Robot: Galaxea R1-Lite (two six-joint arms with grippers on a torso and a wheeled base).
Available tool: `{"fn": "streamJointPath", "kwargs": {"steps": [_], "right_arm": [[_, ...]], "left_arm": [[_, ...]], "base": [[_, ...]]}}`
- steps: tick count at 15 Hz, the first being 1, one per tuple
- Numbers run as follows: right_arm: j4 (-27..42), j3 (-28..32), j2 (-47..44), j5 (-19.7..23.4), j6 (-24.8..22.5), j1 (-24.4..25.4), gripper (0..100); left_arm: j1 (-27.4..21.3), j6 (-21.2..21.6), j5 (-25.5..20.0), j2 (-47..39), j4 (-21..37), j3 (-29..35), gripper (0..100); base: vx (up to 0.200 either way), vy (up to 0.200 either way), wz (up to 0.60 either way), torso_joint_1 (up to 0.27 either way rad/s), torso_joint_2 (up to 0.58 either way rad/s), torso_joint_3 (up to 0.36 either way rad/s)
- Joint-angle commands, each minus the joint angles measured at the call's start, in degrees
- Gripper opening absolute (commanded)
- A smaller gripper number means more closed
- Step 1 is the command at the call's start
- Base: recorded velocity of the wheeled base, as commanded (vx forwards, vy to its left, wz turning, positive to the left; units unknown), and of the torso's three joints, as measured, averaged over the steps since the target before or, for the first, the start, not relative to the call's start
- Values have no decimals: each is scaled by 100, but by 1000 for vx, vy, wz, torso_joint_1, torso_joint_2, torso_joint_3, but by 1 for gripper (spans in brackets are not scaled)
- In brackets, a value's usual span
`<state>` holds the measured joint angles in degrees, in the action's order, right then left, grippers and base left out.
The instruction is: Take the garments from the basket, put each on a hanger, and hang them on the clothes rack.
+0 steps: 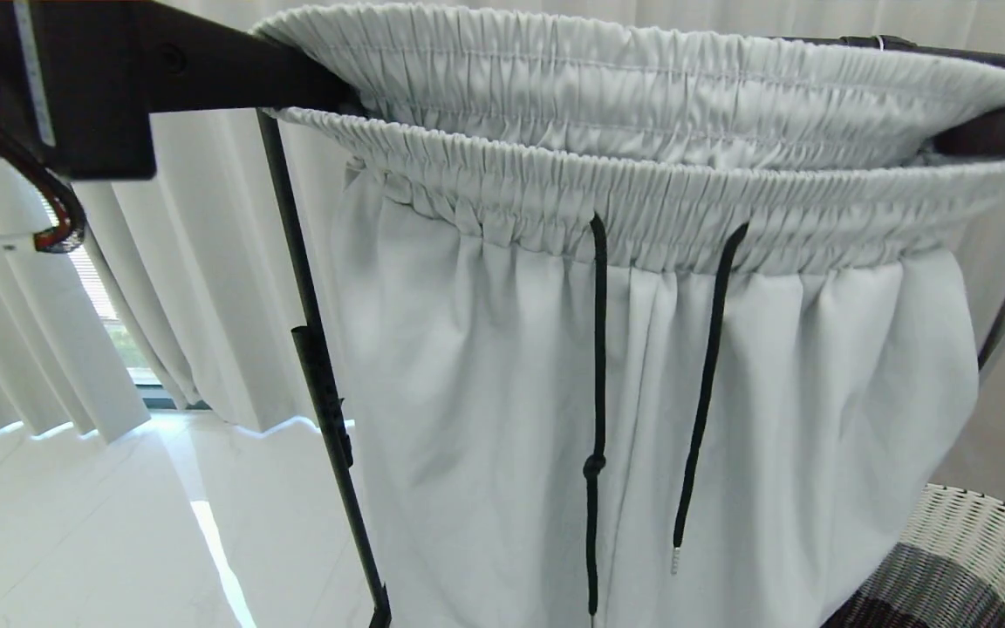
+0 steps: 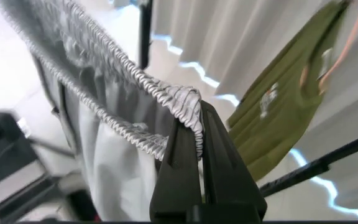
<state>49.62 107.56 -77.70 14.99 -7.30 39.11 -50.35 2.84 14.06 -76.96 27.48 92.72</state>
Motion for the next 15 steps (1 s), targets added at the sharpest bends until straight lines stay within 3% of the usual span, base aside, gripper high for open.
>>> {"fn": "streamJointPath", "kwargs": {"steps": [1,5,7,9,11,12,13,15], "right_arm": [[426,11,361,408,1,159,0],[1208,-16,563,1568,10,167,0],[1235,-51,554,1779,18,290,0],[1226,-103,537,1761,18,317,0],[1164,-200,502,1612,1,220,0],[1068,-235,458,1427,1,123,0],[760,-350,344,918,1,-8,0],[83,-578,141,355,1,-8,0]], "left_arm": [[-10,-223,-26,-197,-6,106,0],[341,-319,-456,-478,-41,159,0],[544,-381,-456,-627,-41,159,0],[552,-521,-456,-654,-41,159,0],[517,-1093,-465,-575,205,115,0],[508,-1154,-474,-522,478,132,0],[517,-1172,-606,-328,1049,141,0],[526,-1181,-1239,14,1840,132,0]], "base": [[0,0,0,0,0,0],[0,0,0,0,0,0],[0,0,0,0,0,0],[0,0,0,0,0,0],[0,0,0,0,0,0],[0,0,0,0,0,0],[0,0,0,0,0,0],[0,0,0,0,0,0]]}}
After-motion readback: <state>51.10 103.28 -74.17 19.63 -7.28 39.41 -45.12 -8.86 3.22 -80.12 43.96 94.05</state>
